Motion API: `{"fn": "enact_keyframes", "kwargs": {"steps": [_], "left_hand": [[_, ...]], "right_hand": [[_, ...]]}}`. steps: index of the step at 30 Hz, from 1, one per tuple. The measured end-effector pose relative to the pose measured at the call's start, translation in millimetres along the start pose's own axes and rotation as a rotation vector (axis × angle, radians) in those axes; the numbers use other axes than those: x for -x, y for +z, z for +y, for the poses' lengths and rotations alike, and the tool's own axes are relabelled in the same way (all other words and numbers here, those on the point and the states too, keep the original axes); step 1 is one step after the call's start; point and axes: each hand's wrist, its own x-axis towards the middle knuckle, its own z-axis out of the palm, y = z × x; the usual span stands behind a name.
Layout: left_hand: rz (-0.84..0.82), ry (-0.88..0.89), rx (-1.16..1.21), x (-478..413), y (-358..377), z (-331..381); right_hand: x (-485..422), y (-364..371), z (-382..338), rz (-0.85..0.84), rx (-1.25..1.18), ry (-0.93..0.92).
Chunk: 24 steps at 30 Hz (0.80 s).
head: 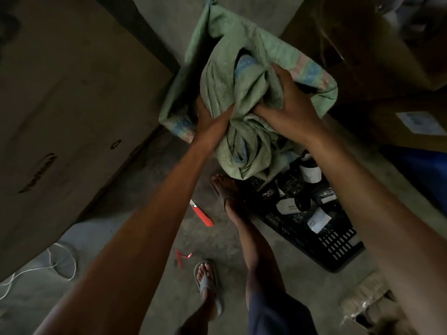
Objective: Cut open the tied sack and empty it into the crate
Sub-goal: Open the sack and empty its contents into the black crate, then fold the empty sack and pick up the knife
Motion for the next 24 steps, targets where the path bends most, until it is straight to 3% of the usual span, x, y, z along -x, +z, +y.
{"fn": "enact_keyframes", "kwargs": {"steps": [2, 6, 13, 17, 24], "left_hand": [[-0.009, 0.072, -0.191, -27, -4, -21], [-0.034, 0.183, -0.376, -81, -4, -62], [-0.102, 0.113, -0.458, -160, -3, -112], [-0.131, 0.112, -0.465, -148, -8, -104], [0.019, 0.355, -0.455, -44, -30, -55]], "right_hand": [[-22, 18, 29, 0.0, 0.088, -0.068], [-75, 53, 99, -0.026, 0.214, -0.002], [-128, 91, 168, -0.116, 0.251, 0.106], [-122, 97, 165, -0.039, 0.235, 0.176], [-22, 86, 101, 0.027, 0.25, 0.148]]}}
